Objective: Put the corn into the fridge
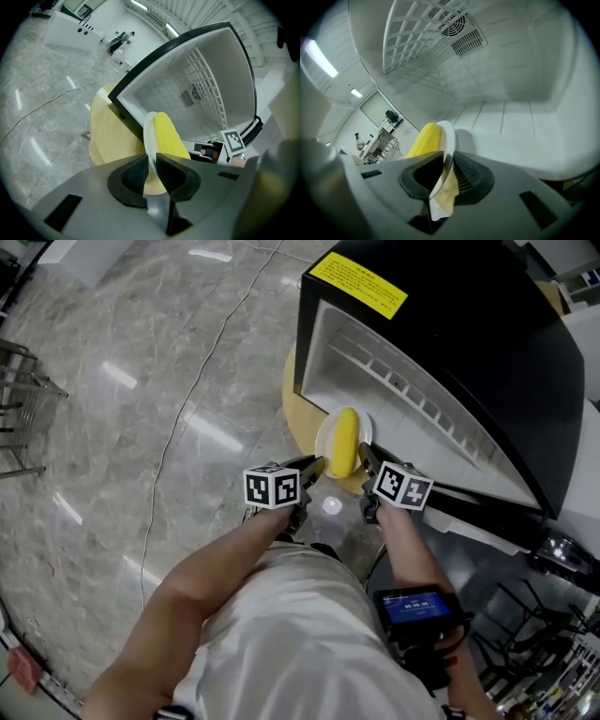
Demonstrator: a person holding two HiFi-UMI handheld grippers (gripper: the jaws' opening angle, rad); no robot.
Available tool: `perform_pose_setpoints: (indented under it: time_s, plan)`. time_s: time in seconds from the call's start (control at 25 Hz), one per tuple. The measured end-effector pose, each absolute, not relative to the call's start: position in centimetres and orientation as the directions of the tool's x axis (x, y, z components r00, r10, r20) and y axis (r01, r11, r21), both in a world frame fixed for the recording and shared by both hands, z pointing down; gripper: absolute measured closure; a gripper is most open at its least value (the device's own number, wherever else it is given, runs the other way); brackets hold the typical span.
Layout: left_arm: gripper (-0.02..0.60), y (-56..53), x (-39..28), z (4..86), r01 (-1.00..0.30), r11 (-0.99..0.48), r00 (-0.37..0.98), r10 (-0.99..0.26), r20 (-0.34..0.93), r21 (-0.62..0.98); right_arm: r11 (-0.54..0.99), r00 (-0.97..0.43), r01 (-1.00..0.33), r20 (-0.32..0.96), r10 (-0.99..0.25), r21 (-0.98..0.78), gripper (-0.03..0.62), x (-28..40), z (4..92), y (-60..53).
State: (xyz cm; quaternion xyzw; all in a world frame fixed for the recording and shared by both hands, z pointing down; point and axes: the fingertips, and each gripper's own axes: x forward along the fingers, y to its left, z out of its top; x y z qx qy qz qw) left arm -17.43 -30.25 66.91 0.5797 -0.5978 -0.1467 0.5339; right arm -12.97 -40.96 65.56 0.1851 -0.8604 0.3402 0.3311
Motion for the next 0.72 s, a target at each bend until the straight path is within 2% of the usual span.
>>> perform_pose_setpoints:
  time_s: [0.72]
  plan:
    - [0.534,-36.6,-21.4,67.6,-0.341,0.334,0.114,-0.913,0.392,0.879,0.783,-0.669,-0.534,0.726,-0.16,-0.32,0.522,-19.7,66.9,-48.3]
